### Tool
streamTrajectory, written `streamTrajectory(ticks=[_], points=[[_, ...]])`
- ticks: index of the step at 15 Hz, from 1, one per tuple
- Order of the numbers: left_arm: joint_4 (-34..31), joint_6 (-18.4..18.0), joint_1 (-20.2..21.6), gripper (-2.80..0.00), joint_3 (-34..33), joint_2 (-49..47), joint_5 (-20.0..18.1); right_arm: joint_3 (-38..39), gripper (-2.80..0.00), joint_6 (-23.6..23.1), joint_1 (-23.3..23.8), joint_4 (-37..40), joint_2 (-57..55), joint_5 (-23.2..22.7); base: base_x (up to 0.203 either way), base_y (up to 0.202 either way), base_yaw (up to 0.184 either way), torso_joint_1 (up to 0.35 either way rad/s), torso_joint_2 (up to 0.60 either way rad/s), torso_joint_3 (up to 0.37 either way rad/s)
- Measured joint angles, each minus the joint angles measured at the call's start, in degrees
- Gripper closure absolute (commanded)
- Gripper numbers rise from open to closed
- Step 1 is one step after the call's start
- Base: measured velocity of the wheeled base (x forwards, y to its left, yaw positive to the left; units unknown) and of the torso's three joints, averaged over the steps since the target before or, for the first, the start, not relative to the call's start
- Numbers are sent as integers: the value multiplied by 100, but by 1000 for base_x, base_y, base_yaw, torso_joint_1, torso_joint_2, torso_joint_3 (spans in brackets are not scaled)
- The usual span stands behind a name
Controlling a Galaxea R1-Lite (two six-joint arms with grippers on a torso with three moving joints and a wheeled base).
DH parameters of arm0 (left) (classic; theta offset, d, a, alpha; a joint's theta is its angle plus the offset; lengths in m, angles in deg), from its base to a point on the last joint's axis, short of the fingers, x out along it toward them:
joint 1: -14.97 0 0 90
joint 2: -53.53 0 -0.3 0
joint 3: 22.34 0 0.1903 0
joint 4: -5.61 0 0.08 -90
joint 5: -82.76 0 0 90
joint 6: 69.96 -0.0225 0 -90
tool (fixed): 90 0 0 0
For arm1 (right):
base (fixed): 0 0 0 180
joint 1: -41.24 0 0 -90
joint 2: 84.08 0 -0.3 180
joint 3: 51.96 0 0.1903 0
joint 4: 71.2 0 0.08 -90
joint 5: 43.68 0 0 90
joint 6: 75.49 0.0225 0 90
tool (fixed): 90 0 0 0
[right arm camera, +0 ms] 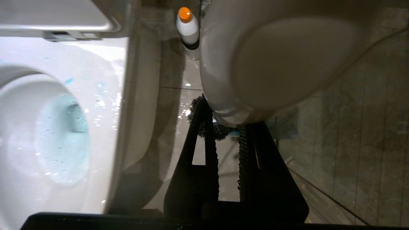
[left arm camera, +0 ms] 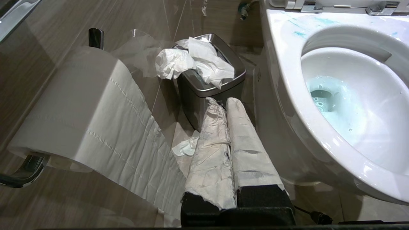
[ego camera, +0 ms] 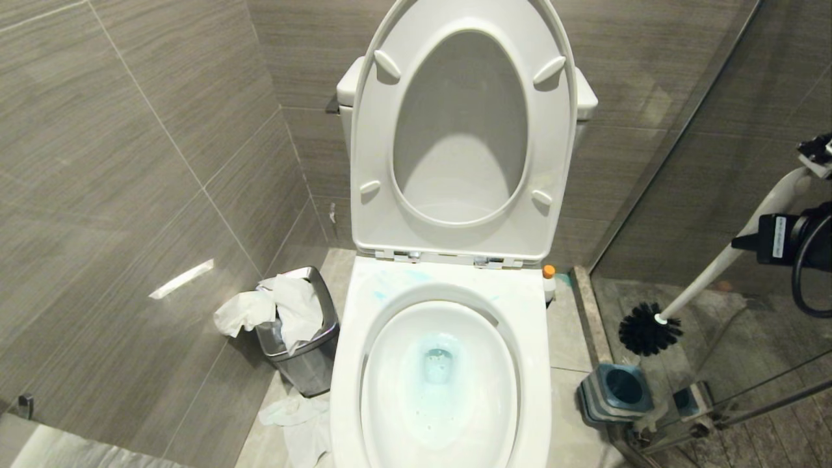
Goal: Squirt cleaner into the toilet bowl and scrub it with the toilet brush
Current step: Put the toilet brush back
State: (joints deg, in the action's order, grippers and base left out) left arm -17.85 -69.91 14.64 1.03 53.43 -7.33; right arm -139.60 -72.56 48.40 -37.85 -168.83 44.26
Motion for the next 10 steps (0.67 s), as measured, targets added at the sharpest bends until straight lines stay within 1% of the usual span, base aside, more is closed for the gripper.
streamTrajectory(ticks=[2, 6, 10], points=[[0, 3, 1, 0, 0, 0, 0, 456, 0, -60, 48, -646, -168, 20, 0, 0, 0, 0, 0, 0], [0, 2, 0, 0, 0, 0, 0, 678, 0, -67, 202, -952, -622, 63, 0, 0, 0, 0, 0, 0], [2, 3, 0, 0, 0, 0, 0, 1043, 0, -69, 303, -1669, -1086, 223, 0, 0, 0, 0, 0, 0]])
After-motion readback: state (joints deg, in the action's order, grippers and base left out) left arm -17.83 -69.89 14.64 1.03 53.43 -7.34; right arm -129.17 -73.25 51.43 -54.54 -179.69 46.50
